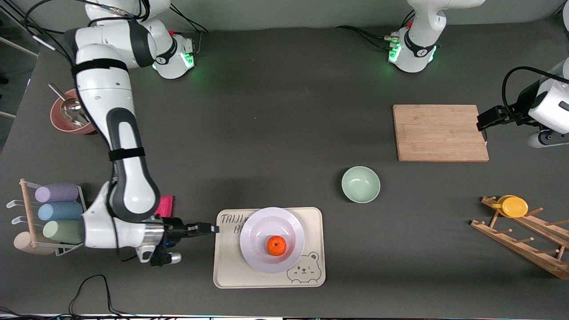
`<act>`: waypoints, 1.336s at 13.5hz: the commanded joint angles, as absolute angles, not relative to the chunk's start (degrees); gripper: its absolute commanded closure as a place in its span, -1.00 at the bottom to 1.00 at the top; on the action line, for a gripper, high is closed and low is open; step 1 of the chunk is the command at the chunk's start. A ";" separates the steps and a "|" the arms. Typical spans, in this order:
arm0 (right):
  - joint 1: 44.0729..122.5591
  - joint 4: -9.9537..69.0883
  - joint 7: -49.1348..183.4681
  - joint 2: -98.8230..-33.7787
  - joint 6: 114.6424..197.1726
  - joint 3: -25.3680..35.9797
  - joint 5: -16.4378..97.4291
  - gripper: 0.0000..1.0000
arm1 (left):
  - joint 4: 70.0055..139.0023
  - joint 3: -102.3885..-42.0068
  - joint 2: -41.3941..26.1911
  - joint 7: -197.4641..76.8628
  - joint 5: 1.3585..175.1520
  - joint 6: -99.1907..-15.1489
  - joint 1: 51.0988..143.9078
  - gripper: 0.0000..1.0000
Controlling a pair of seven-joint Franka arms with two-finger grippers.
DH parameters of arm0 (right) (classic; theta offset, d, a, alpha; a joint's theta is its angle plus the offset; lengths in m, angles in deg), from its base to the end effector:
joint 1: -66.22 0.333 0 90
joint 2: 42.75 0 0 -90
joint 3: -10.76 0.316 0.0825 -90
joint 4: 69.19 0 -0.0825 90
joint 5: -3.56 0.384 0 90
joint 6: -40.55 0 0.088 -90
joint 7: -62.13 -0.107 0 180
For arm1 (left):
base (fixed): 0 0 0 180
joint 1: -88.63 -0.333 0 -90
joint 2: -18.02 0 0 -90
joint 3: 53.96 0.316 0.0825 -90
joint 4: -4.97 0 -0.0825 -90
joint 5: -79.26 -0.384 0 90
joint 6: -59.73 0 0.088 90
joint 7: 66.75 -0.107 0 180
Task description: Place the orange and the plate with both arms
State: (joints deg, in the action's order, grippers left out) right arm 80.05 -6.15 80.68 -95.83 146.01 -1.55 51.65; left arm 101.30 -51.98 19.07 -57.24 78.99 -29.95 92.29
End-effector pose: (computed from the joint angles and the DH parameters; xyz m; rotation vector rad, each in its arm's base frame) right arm 0.7523 0.1323 0.2635 -2.5093 -0.1514 0.0919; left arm 0.5436 -0.0153 0.5822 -3.1171 -0.2129 0.1515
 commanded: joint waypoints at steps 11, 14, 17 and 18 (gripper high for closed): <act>76.15 20.63 79.98 -51.38 131.70 -0.50 9.29 -1.00 | 102.26 -52.29 20.04 -57.26 78.38 -30.36 91.97 -1.00; 74.40 22.48 79.80 -47.33 131.17 1.61 4.46 -1.00 | 102.26 -52.29 20.04 -57.26 78.38 -30.27 91.97 -1.00; 73.25 23.62 73.76 -44.69 131.08 3.02 2.24 -1.00 | 102.26 -52.29 20.13 -57.26 78.38 -30.18 91.97 -1.00; 73.25 23.53 73.04 -44.51 131.08 3.02 2.16 -1.00 | 102.26 -52.29 20.04 -57.26 78.38 -30.18 91.88 -1.00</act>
